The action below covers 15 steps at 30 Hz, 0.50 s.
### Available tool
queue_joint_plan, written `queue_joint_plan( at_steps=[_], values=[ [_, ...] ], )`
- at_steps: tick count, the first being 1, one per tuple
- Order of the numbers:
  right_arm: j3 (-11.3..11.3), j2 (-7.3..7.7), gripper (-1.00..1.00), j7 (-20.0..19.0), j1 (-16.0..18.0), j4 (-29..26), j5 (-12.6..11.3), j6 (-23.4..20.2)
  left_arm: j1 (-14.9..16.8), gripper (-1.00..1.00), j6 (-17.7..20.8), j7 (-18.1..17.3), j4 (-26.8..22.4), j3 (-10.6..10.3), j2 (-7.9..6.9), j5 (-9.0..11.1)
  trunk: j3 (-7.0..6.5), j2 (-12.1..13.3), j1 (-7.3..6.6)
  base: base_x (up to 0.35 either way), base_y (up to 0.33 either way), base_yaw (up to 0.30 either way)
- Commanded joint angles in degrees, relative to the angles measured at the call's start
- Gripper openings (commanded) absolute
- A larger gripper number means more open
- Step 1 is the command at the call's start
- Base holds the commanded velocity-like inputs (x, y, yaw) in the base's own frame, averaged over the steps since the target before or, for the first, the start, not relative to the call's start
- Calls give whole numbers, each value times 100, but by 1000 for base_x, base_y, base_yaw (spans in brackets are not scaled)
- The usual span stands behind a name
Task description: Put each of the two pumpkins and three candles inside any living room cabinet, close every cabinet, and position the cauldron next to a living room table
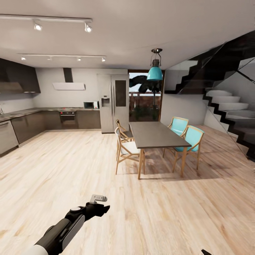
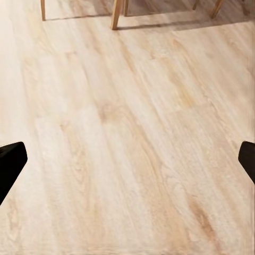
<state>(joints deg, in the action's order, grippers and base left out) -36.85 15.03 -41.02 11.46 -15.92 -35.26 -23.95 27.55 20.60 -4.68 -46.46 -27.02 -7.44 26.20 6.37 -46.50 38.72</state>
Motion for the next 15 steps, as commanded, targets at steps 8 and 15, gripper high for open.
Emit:
queue_joint_plan(
  at_steps=[8,15],
  values=[
    [20,-11,100,0,5,59,3,434,10,100,215,-14,256,-14,105,23,-61,315,-175,0,0,-59],
    [22,9,100,6,5,140,2,690,21,100,209,-391,1123,-18,366,-3,-121,596,-329,0,0,-3]
  ],
)
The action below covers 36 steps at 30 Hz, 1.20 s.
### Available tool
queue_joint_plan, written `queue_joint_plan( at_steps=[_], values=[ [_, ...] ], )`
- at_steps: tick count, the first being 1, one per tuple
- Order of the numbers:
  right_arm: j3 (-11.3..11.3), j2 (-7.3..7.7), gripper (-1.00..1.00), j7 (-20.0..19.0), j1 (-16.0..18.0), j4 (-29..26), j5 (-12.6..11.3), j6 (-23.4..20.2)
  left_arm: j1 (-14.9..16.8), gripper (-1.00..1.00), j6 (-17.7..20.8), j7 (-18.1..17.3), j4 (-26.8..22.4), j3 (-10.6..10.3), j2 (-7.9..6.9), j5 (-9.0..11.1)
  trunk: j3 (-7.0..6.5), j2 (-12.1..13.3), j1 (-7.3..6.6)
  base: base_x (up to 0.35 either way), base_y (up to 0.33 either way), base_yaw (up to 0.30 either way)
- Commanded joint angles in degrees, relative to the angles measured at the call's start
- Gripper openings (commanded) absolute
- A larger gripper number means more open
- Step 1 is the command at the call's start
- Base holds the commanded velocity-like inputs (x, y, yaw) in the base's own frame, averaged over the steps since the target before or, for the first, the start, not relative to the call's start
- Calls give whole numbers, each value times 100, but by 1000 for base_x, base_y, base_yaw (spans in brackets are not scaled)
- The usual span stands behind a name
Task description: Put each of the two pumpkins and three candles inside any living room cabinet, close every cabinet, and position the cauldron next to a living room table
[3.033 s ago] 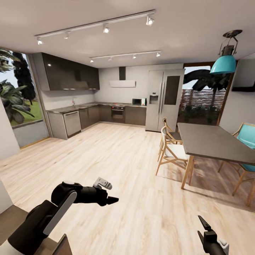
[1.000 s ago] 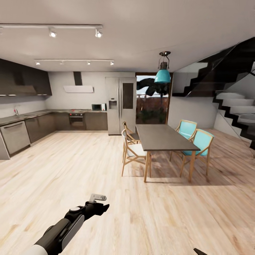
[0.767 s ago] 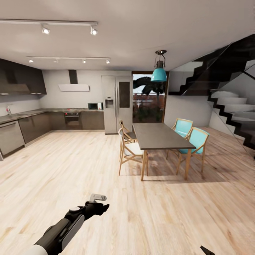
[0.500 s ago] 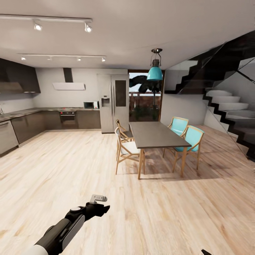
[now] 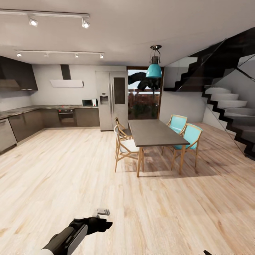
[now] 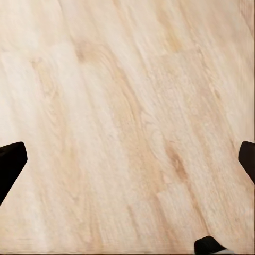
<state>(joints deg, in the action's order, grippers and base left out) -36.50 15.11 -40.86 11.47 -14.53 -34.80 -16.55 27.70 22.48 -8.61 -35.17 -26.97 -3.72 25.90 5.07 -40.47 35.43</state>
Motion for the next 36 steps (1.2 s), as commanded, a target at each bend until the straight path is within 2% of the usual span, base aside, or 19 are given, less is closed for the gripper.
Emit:
queue_joint_plan(
  at_steps=[1,10,14,17,20,22,23,27,36],
  values=[
    [-12,0,100,-10,5,4,-44,-42,6,100,21,-25,16,-22,-1,25,1,33,-21,0,0,0],
    [-3,-15,100,-10,4,7,-44,5,7,100,-23,-57,113,-20,108,15,-75,394,-219,0,0,0],
    [28,-52,100,67,3,5,-33,240,7,100,-80,-53,266,-19,133,36,-109,554,-307,0,0,0],
    [34,-62,100,116,4,7,-24,354,7,100,-92,-51,323,-19,238,26,-135,675,-373,0,0,0],
    [36,-68,100,150,4,7,-23,416,7,100,-103,-33,437,-25,457,16,-160,795,-438,0,0,0],
    [38,-73,100,162,4,5,-20,439,7,100,-102,36,497,-31,531,12,-177,875,-482,0,0,0],
    [39,-78,100,168,3,7,-16,452,7,100,-102,212,519,-32,564,12,-186,915,-504,0,0,0],
    [33,-116,100,184,4,10,19,465,7,100,-127,609,571,17,583,17,-220,1076,-592,0,0,0],
    [21,-153,100,192,5,11,129,474,7,100,-517,802,841,12,605,20,-296,1437,-790,0,0,0]
  ],
)
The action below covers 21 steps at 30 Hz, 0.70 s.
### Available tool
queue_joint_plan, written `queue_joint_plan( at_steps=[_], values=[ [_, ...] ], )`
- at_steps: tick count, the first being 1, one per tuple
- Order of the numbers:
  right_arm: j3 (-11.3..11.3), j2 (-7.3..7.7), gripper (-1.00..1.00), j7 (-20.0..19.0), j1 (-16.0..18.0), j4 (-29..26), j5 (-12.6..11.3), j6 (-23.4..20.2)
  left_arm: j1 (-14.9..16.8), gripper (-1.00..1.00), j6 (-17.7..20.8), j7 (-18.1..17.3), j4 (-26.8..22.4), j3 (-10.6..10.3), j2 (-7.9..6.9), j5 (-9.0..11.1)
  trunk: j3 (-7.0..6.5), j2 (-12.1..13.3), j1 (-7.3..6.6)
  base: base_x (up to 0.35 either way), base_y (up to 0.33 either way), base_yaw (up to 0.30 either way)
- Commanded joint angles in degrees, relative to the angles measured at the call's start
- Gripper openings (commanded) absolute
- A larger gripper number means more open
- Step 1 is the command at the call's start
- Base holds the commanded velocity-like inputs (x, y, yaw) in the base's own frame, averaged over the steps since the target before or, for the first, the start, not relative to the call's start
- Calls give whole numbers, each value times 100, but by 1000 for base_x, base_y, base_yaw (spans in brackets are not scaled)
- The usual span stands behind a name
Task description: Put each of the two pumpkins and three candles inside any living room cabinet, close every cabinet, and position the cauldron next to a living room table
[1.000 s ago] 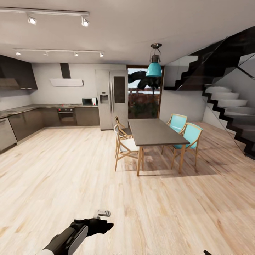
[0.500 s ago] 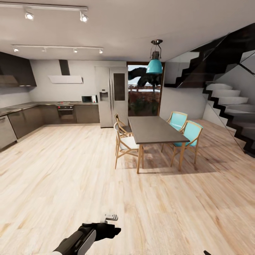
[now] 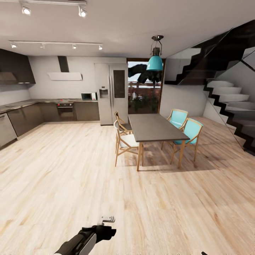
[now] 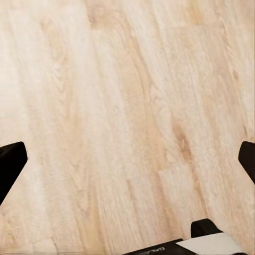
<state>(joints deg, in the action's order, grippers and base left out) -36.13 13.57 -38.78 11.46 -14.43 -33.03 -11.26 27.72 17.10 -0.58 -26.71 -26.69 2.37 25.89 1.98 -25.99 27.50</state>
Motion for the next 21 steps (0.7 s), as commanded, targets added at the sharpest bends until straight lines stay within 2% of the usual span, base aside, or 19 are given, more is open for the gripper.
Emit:
queue_joint_plan(
  at_steps=[1,8,17,21],
  values=[
    [-16,2,100,-16,5,1,-47,-54,6,100,-11,2,41,-17,2,19,4,29,-20,0,0,0],
    [-18,-3,100,-12,5,1,-46,-52,6,100,-62,9,111,-28,9,13,-55,308,-172,0,0,0],
    [-20,-12,100,-12,5,1,-45,-54,6,100,-66,-19,92,-24,-4,23,27,308,-172,0,0,-65],
    [-25,-9,100,-15,5,54,-42,-52,6,100,-353,-46,55,-9,-24,33,38,308,-172,0,0,-240]
  ],
)
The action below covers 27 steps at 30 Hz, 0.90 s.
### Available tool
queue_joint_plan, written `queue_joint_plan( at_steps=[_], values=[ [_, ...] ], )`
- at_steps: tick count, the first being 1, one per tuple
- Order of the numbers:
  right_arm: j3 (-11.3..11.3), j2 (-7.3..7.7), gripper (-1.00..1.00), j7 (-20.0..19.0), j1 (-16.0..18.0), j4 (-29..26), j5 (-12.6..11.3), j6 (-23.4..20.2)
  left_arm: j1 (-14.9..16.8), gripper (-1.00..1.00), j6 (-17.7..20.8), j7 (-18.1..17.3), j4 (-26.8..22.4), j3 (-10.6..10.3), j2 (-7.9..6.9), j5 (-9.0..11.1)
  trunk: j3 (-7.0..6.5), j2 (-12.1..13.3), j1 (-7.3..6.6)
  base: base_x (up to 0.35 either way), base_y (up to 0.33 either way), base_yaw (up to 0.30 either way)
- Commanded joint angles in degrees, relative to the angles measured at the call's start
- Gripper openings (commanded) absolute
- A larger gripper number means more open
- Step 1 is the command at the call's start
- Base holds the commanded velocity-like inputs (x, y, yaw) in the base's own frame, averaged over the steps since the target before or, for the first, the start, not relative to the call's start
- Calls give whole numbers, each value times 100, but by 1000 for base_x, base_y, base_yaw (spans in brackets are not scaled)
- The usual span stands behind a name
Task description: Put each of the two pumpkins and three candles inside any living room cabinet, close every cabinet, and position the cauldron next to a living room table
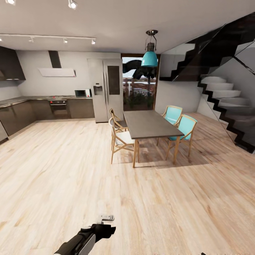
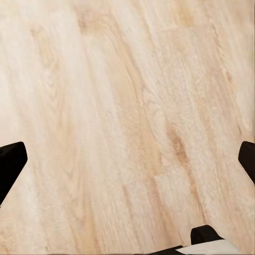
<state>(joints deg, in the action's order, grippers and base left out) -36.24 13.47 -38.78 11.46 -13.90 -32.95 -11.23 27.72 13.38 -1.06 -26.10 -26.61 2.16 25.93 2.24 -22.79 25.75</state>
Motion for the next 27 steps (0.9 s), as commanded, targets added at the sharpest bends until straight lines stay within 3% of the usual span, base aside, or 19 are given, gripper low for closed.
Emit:
queue_joint_plan(
  at_steps=[1,12,27],
  values=[
    [-18,4,100,-19,5,46,-55,-55,3,100,-88,-1,-7,-25,-7,28,13,-13,4,0,0,-271],
    [-16,5,100,-24,4,272,-52,298,5,100,-279,8,10,-52,4,17,-19,-13,4,0,0,-276],
    [-18,-3,100,-18,5,332,-58,349,5,100,-300,26,37,-55,12,17,-96,-13,4,0,0,-234]
  ],
)
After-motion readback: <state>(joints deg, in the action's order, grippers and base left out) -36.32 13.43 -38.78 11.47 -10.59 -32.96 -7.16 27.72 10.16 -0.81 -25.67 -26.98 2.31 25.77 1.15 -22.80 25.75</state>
